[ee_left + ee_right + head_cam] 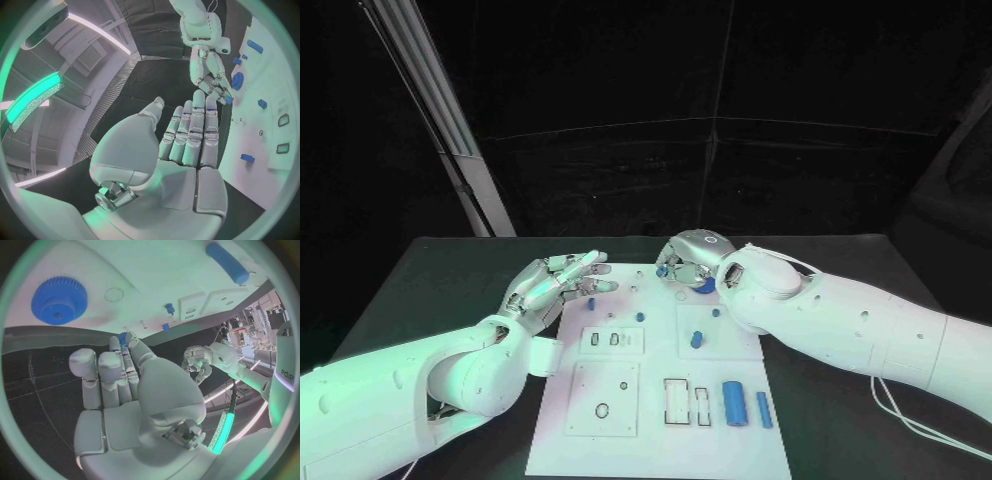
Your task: Assemble the parts on the task board
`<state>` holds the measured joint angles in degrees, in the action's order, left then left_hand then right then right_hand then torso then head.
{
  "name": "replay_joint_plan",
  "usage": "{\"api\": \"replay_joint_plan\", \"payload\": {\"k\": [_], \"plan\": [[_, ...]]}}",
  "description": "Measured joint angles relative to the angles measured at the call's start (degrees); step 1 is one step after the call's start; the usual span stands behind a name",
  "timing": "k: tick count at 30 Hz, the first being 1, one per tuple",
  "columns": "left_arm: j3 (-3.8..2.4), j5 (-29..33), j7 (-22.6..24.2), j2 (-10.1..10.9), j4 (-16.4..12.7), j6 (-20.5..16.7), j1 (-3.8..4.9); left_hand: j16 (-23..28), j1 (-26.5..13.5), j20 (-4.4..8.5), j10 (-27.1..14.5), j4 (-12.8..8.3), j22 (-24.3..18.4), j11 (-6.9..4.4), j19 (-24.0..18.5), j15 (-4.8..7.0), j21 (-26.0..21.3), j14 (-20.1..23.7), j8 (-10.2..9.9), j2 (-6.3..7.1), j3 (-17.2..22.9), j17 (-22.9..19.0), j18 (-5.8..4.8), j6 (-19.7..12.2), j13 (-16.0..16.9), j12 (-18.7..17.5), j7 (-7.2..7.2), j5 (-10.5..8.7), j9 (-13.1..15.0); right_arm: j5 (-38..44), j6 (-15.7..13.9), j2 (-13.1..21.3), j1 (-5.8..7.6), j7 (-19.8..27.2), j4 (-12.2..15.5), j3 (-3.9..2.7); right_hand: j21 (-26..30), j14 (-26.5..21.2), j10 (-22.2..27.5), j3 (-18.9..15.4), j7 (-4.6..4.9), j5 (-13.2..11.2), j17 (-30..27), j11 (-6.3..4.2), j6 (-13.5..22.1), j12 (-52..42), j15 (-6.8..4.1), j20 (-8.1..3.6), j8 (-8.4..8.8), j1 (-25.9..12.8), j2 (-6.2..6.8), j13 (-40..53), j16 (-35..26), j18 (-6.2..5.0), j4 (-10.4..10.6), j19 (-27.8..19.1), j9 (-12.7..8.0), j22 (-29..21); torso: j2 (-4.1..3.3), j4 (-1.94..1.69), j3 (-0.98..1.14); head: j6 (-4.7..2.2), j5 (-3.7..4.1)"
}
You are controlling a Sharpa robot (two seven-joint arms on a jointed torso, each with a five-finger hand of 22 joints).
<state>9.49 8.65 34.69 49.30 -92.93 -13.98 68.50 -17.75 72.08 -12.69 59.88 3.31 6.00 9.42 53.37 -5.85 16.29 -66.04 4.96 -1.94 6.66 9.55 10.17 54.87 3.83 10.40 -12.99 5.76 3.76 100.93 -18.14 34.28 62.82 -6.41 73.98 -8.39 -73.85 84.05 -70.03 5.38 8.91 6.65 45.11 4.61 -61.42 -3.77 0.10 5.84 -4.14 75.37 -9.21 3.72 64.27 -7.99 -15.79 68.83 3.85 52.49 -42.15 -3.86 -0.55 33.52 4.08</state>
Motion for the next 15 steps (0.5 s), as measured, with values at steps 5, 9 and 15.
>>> {"api": "replay_joint_plan", "payload": {"k": [5, 9, 15], "plan": [[0.00, 0.01, -0.08, -0.21, 0.20, 0.10, 0.00, 0.00, 0.00, 0.00, 0.00, 0.00, 0.00, 0.00, 0.00, 0.00, 0.00, 0.00, 0.00, 0.00, 0.01, 0.02, 0.00, 0.00, 0.00, -0.02, 0.00, 0.00, 0.00, -0.34, -0.84, -2.59, 0.48, -0.11, -2.88, 0.00, 0.00, 0.00, 0.00, 0.54, 0.00, -0.01, 0.00, 0.00, 0.01, 0.00, 0.00, 0.00, 0.18, -0.31, 0.31, 0.00, 0.19, 0.00, 0.07, 0.00, 0.00, 0.08, -0.08, -0.16, -0.07, -0.08, 0.12], [0.00, 0.02, -0.13, -0.34, 0.15, 0.19, 0.10, 0.00, 0.00, 0.00, 0.00, 0.00, 0.00, 0.00, 0.00, 0.00, 0.00, 0.00, 0.00, 0.00, 0.00, 0.02, 0.00, 0.00, 0.00, -0.02, 0.00, 0.00, 0.00, -0.64, -0.85, -4.46, 0.63, -0.04, -4.83, 0.00, 0.00, 0.00, 0.32, 1.25, 0.00, -0.01, -0.08, 0.32, 0.01, 0.00, 0.00, 0.00, 0.37, -0.74, 0.75, -0.05, 0.19, 0.00, 0.13, 0.00, -0.01, 0.13, -0.18, -0.21, -0.10, -0.25, 0.14], [0.00, 0.02, -0.23, -0.54, 0.13, 0.32, 0.13, 0.00, 0.00, 0.00, 0.00, 0.00, 0.01, 0.00, 0.00, 0.00, 0.00, 0.00, 0.00, 0.00, 0.00, 0.01, 0.00, 0.00, 0.00, -0.02, 0.00, 0.00, 0.00, -0.97, -0.47, -6.14, 0.70, 0.17, -6.85, 0.00, -0.22, 0.00, 0.32, 1.25, 0.00, -0.01, -0.08, 0.32, 0.01, 0.00, 0.00, 0.00, 0.37, -0.74, 0.75, -0.04, 0.41, -0.01, 0.13, 0.00, -0.08, 0.13, -0.30, -0.32, -0.16, -0.14, 0.08]]}}
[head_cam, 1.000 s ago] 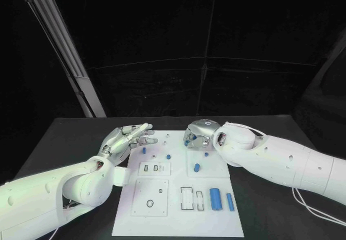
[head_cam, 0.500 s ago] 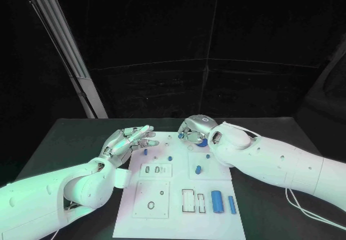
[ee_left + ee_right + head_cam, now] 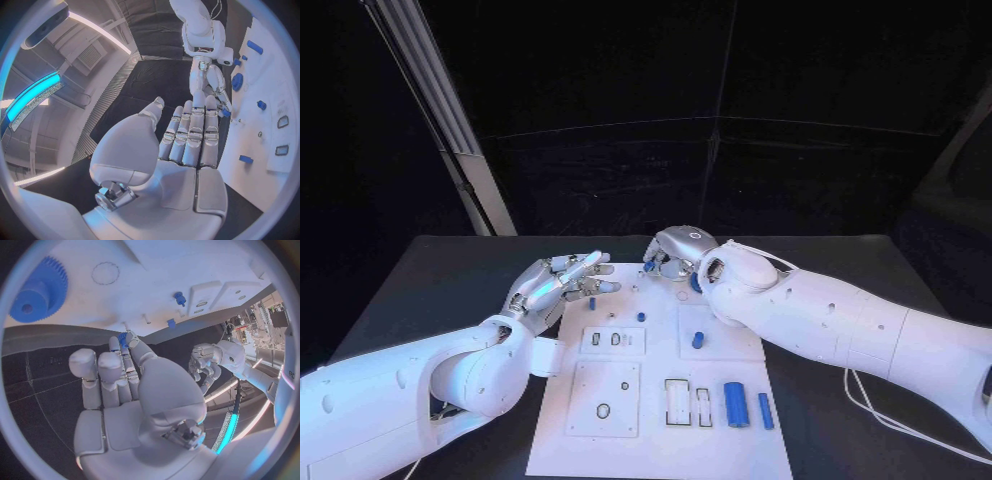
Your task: Assemble the parts on the task board
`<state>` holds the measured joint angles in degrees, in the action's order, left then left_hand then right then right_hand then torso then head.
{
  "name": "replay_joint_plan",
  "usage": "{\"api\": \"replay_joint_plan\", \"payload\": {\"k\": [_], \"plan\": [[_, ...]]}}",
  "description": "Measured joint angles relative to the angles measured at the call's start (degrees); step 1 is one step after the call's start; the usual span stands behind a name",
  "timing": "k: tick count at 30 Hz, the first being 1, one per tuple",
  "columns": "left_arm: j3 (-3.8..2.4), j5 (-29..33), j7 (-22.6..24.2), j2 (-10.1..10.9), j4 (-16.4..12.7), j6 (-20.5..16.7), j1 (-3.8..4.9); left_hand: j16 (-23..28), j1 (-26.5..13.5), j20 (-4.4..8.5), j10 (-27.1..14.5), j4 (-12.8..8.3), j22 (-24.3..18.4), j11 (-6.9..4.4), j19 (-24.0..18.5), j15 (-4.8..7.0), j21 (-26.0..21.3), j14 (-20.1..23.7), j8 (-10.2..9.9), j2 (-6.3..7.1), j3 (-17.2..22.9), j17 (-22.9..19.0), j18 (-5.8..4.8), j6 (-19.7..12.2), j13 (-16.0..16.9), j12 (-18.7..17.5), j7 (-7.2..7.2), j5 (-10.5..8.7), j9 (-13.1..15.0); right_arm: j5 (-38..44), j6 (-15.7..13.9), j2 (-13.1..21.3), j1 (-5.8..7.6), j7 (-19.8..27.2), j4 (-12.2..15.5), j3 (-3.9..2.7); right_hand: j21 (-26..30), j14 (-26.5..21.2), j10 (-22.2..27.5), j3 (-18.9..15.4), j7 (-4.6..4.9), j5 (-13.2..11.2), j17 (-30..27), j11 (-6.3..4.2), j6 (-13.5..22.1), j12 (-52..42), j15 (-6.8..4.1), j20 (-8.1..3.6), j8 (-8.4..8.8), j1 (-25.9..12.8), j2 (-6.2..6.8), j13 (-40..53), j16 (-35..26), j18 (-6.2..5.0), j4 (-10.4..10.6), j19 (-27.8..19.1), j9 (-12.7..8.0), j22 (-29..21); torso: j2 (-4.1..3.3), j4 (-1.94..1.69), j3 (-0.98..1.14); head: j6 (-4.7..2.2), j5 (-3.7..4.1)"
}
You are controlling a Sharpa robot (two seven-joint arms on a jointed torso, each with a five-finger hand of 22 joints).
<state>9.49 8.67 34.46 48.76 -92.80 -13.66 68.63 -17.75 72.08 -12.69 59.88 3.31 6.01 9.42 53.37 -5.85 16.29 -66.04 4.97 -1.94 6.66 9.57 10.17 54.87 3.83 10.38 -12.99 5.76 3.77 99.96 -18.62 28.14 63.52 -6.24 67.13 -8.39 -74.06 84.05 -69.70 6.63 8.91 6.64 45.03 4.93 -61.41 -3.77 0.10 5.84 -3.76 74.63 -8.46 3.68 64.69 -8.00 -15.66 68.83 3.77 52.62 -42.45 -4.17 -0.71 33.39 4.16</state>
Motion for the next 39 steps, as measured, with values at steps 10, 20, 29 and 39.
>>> {"api": "replay_joint_plan", "payload": {"k": [10, 20, 29, 39], "plan": [[0.00, 0.01, -0.07, 0.11, -0.01, 0.05, 0.06, 0.00, 0.00, 0.00, 0.00, 0.00, 0.01, 0.00, 0.00, 0.00, 0.00, 0.00, 0.00, 0.00, 0.00, 0.00, 0.00, 0.00, 0.00, 0.00, 0.00, 0.00, 0.00, -0.23, 1.77, -1.25, 0.10, 0.22, -1.34, 0.02, 0.00, 0.00, 0.20, 0.55, 0.30, 0.00, 0.03, 0.20, 0.31, 0.00, 0.00, 0.00, 0.00, -0.69, 0.69, 0.00, 0.21, 0.00, 0.24, 0.00, 0.00, 0.14, -0.05, -0.04, -0.01, 0.12, -0.15], [0.00, 0.01, -0.10, 0.15, 0.00, 0.06, 0.13, 0.00, 0.00, 0.18, 0.00, 0.00, 0.01, 0.00, 0.19, 0.00, 0.00, 0.00, 0.00, 0.00, 0.00, -0.01, 0.00, 0.00, 0.00, 0.00, 0.00, 0.00, 0.00, -0.29, 3.03, -2.31, 0.24, 0.30, -2.24, -0.03, 0.00, 0.00, 0.42, 0.55, 0.28, 0.00, -0.11, -0.02, 0.33, 0.00, 0.00, 0.00, 0.00, -0.69, 0.70, 0.01, 0.21, -0.01, 0.24, 0.00, -0.01, 0.13, -0.11, -0.09, -0.01, 0.13, -0.42], [0.00, 0.02, -0.14, 0.06, 0.10, 0.10, 0.15, 0.00, 0.00, 0.18, 0.00, 0.00, 0.01, 0.00, 0.19, 0.00, 0.00, 0.00, 0.00, 0.00, 0.00, -0.01, 0.00, 0.00, 0.00, 0.00, 0.00, 0.00, 0.00, -0.14, 3.12, -3.50, 0.30, 0.28, -3.67, -0.02, 0.00, -0.21, 0.63, 1.19, 0.48, 0.00, -0.69, 0.19, 0.55, 0.00, 0.21, 0.22, 0.18, -0.98, 0.98, 0.01, 0.20, -0.01, 0.53, -0.22, -0.11, -0.18, -0.18, -0.04, -0.02, 0.13, -0.47], [0.00, 0.02, -0.22, 0.02, 0.23, 0.18, 0.17, 0.00, 0.00, 0.18, 0.00, 0.00, -0.07, 0.00, 0.19, 0.00, 0.00, 0.00, 0.00, 0.00, 0.00, 0.10, 0.00, -0.21, 0.00, 0.00, -0.21, 0.00, 0.00, -0.01, 3.27, -4.30, 0.25, -0.04, -4.91, 0.02, 1.30, -1.69, 3.47, 2.78, 1.46, -1.62, -4.32, 1.11, 3.32, 0.00, 0.99, 1.20, -0.01, -3.33, 2.72, -0.01, -1.88, -0.02, 1.58, -2.78, -0.09, -3.55, -0.19, 0.00, -0.02, 0.19, -0.56]]}}
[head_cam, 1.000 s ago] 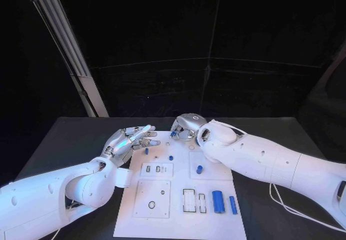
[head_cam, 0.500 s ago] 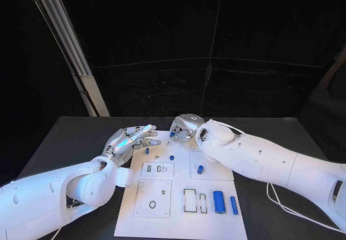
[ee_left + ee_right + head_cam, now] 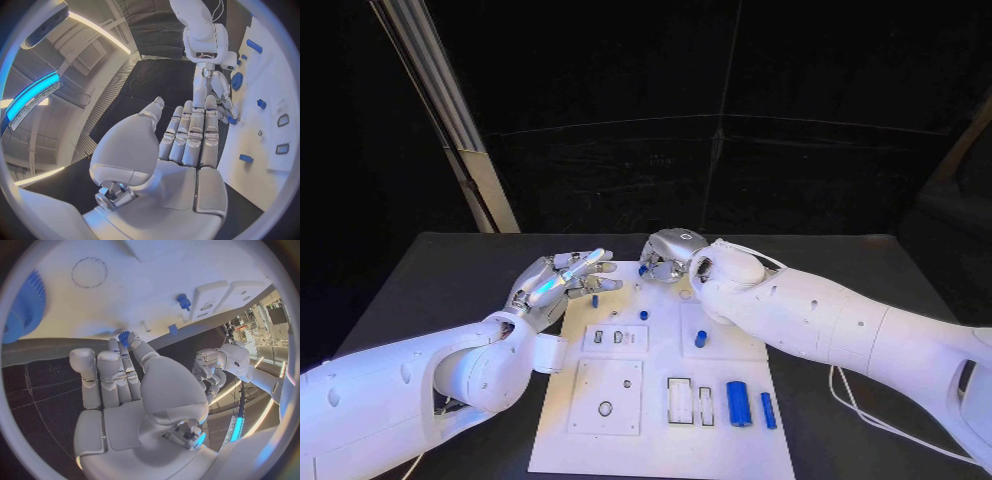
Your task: Assemble the parts on the task board
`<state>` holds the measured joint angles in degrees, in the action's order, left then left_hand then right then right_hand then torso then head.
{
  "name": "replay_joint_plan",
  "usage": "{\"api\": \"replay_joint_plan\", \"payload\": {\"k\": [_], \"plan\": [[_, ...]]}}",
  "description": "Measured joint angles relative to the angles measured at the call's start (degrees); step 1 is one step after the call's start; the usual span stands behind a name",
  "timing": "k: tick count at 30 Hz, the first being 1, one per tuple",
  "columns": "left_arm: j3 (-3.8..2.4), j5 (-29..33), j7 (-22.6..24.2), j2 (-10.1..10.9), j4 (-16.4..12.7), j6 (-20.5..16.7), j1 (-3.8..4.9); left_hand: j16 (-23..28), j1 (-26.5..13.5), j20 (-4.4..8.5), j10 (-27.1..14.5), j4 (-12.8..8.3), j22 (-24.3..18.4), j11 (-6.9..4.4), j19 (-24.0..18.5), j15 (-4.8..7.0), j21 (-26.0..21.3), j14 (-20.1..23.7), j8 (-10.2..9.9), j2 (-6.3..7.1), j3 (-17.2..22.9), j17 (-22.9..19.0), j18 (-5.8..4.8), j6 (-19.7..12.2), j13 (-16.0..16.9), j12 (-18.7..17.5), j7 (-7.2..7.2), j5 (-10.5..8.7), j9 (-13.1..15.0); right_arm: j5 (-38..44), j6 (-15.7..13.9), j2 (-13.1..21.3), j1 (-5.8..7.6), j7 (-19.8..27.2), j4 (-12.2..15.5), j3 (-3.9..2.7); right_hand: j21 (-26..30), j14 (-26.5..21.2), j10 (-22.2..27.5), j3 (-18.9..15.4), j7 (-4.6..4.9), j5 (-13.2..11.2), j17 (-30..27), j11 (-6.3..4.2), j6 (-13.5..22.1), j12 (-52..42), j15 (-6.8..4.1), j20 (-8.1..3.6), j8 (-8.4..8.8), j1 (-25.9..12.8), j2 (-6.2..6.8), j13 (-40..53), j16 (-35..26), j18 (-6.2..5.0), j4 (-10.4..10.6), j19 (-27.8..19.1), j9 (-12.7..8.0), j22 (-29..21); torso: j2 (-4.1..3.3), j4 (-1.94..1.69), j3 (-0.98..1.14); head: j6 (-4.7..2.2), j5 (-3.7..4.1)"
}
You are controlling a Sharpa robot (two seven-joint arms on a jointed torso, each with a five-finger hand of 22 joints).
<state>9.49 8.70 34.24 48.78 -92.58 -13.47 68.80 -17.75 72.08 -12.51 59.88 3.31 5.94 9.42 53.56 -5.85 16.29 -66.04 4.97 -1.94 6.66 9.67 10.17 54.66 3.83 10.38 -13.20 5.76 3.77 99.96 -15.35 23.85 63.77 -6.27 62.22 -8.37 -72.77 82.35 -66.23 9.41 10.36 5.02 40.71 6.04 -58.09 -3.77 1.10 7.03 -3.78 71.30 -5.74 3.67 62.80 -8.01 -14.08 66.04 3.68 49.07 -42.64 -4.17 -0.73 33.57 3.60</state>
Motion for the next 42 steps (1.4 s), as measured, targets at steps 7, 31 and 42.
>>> {"api": "replay_joint_plan", "payload": {"k": [7, 31, 42], "plan": [[0.00, 0.01, -0.10, -0.02, 0.10, 0.12, 0.01, 0.00, 0.00, 0.00, 0.00, -0.16, 0.01, 0.00, 0.00, 0.00, 0.00, 0.00, 0.00, 0.00, 0.16, 0.00, 0.00, 0.00, 0.00, 0.00, 0.00, 0.00, 0.00, -0.13, 0.09, -0.24, 0.15, -0.20, -0.35, 0.01, 6.08, -3.04, 9.28, -0.49, 1.35, -1.05, -10.90, 2.57, 15.01, 0.00, 1.87, 1.76, 0.29, -0.15, 3.45, -0.13, -7.50, -1.37, 3.11, -7.01, -0.41, -10.96, 0.00, 0.02, 0.00, -0.20, -0.03], [0.02, 0.09, -0.36, 0.21, 0.25, 0.93, 0.00, 0.00, 0.27, 0.00, 0.00, -0.31, -0.14, 0.00, 0.00, 0.00, 0.00, 0.00, 0.00, -0.27, 0.31, 0.10, -0.01, 0.00, 0.00, 0.00, 0.00, 0.00, 0.00, -12.67, 0.29, 21.06, 0.21, -4.36, 17.71, -0.06, -7.28, 1.64, -13.67, -4.90, -2.14, 3.52, 26.25, -3.17, 6.87, -50.46, -2.90, -2.31, -0.75, 0.88, 9.43, 44.77, 16.78, 2.27, 17.46, 9.46, 0.32, 14.64, 0.18, 1.41, 0.44, -0.69, -0.32], [0.02, 0.19, -0.36, -0.23, 0.75, 1.22, -0.03, 0.00, 0.27, 0.00, 0.00, -0.31, -0.14, 0.00, 0.00, 0.00, 0.00, 0.00, 0.00, -0.27, 0.31, 0.09, -0.01, 0.00, 0.00, 0.00, 0.00, 0.00, 0.00, -13.86, 5.24, 20.65, 0.21, -8.55, 16.42, -0.06, -9.12, 1.80, -14.11, -7.59, -0.87, 4.20, 32.35, -2.12, 9.64, -65.27, -1.70, -1.11, -0.50, 4.49, 10.92, 62.59, 19.85, 3.17, 25.03, 10.67, 0.26, 18.56, 0.14, 1.40, 0.40, -0.74, 0.38]]}}
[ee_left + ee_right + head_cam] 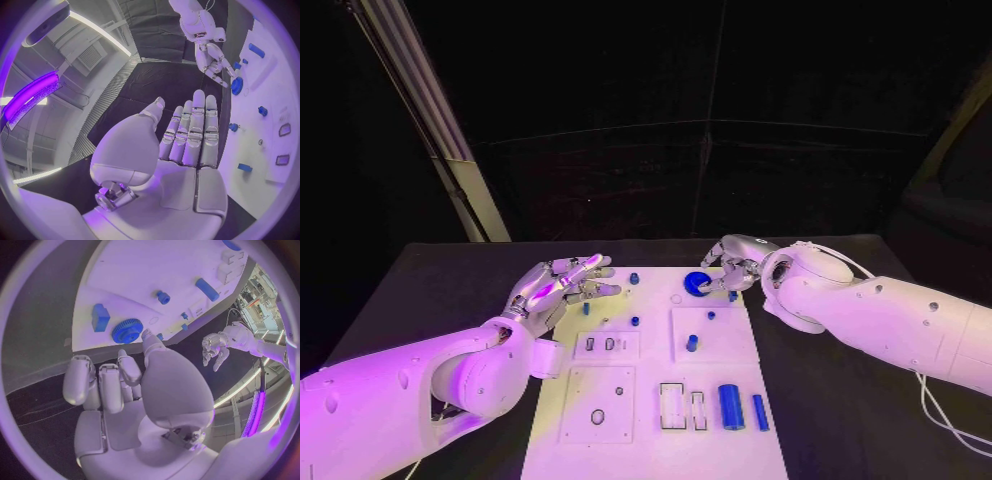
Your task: Assemble the parts on the task board
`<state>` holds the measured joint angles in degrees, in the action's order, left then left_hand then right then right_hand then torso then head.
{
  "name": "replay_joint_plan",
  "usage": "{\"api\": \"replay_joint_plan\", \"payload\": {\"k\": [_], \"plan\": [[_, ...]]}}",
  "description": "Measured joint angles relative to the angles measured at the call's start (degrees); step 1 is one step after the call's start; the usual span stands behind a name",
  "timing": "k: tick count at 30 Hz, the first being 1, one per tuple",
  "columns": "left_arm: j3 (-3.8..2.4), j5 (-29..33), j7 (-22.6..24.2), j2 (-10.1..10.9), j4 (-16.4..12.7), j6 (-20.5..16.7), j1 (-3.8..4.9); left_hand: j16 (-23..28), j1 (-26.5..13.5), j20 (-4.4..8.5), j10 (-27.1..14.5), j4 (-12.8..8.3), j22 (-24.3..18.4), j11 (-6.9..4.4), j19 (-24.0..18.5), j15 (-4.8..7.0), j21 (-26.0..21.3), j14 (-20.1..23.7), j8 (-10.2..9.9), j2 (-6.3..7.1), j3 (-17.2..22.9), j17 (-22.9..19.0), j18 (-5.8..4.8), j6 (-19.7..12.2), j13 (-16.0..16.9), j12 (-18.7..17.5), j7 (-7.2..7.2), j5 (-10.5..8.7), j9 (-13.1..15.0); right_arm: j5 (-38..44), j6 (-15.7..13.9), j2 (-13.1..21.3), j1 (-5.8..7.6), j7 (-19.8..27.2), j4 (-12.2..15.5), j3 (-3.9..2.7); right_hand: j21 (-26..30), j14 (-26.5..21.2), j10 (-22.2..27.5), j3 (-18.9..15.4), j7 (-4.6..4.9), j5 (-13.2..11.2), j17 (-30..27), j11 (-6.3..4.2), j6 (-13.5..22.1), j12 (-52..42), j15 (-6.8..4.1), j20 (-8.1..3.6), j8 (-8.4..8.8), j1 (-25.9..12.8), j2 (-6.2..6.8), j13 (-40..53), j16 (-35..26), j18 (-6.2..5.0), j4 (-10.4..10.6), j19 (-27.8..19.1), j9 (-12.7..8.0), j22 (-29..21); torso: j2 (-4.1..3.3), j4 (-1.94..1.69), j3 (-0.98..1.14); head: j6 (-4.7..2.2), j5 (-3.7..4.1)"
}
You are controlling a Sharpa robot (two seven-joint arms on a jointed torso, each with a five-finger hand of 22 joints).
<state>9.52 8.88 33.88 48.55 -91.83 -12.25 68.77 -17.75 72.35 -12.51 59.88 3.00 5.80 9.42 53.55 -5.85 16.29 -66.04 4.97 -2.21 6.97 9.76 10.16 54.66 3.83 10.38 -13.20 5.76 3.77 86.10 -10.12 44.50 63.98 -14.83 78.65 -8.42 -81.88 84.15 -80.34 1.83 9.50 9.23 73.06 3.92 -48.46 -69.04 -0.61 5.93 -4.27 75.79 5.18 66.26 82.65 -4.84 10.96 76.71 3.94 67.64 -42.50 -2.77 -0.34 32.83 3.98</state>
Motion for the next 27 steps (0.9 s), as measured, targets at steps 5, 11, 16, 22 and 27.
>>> {"api": "replay_joint_plan", "payload": {"k": [5, 11, 16, 22, 27], "plan": [[0.01, 0.03, 0.00, 0.00, 0.13, 0.09, -0.02, 0.00, 0.00, 0.00, 0.00, 0.00, 0.01, 0.00, 0.00, 0.00, 0.00, 0.00, 0.00, 0.00, 0.00, 0.00, 0.00, 0.00, 0.00, 0.00, 0.00, 0.00, 0.00, 0.05, 1.62, -0.76, 0.00, -0.89, -0.82, 0.00, -0.16, 0.00, -0.21, -0.04, 0.00, 0.76, 0.57, 0.20, 0.00, -1.09, 0.00, 0.19, -0.34, 0.67, -0.23, 1.69, 0.26, 0.00, 0.52, 0.19, 0.05, 0.50, -0.02, -0.12, -0.08, 0.18, 0.09], [0.01, 0.06, 0.00, 0.00, 0.20, 0.17, -0.02, 0.00, 0.00, 0.00, 0.00, 0.00, -0.06, 0.00, 0.00, 0.00, 0.00, 0.00, 0.00, 0.00, 0.00, 0.07, 0.00, 0.00, 0.00, 0.00, 0.00, 0.00, 0.00, 0.20, 2.82, -1.75, 0.00, -1.34, -1.66, -0.02, -0.39, 0.00, -0.20, -0.05, -0.16, 0.76, 0.99, 0.20, -0.16, -1.69, 0.00, 0.19, -0.66, 1.27, -0.84, 2.47, 0.55, -0.01, 0.52, 0.19, 0.08, 0.79, -0.02, -0.18, -0.12, 0.31, 0.10], [0.01, 0.07, 0.00, 0.00, 0.24, 0.21, -0.02, 0.00, 0.00, 0.00, 0.00, 0.00, -0.06, 0.00, 0.00, 0.00, 0.00, 0.00, 0.00, 0.00, 0.00, 0.07, 0.00, 0.00, 0.00, 0.00, 0.00, 0.00, 0.00, 0.57, 3.06, -2.22, 0.10, -1.44, -2.05, -0.09, -0.39, 0.00, -0.43, -0.05, -0.18, 0.97, 1.39, -0.03, -0.56, -2.35, 0.00, 0.19, -0.89, 1.73, -1.30, 3.25, 0.55, -0.01, 0.52, 0.19, 0.14, 1.08, -0.02, -0.19, -0.13, 0.46, 0.09], [0.01, 0.09, 0.00, 0.00, 0.32, 0.25, -0.02, 0.00, 0.00, 0.00, 0.00, 0.00, -0.06, 0.00, 0.00, 0.00, 0.00, 0.00, 0.00, 0.00, 0.00, 0.06, 0.00, 0.00, 0.00, 0.00, 0.00, 0.00, 0.00, 1.35, 3.05, -2.63, 0.10, -1.55, -2.13, -0.09, -0.64, 0.00, -0.76, -0.05, -0.23, 1.17, 1.79, 0.06, -1.06, -3.08, 0.00, 0.13, -1.08, 2.34, -1.90, 4.17, 0.87, -0.01, 0.52, 0.53, 0.19, 1.59, -0.02, -0.19, -0.13, 0.55, 0.06], [0.01, 0.10, 0.00, -0.04, 0.40, 0.30, -0.02, 0.00, 0.00, 0.00, 0.00, 0.00, -0.05, 0.00, 0.00, 0.00, 0.00, 0.00, 0.00, 0.00, 0.00, 0.06, 0.00, 0.00, 0.00, 0.00, 0.00, 0.00, 0.00, 2.12, 2.93, -2.81, 0.10, -1.71, -2.15, -0.09, -1.04, 0.00, -0.96, 0.16, -0.46, 1.19, 1.90, -0.14, -2.11, -3.67, 0.00, 0.01, -1.82, 2.74, -2.31, 5.00, 1.09, -0.02, 0.32, 0.82, 0.27, 2.09, -0.02, -0.18, -0.12, 0.59, 0.05]]}}
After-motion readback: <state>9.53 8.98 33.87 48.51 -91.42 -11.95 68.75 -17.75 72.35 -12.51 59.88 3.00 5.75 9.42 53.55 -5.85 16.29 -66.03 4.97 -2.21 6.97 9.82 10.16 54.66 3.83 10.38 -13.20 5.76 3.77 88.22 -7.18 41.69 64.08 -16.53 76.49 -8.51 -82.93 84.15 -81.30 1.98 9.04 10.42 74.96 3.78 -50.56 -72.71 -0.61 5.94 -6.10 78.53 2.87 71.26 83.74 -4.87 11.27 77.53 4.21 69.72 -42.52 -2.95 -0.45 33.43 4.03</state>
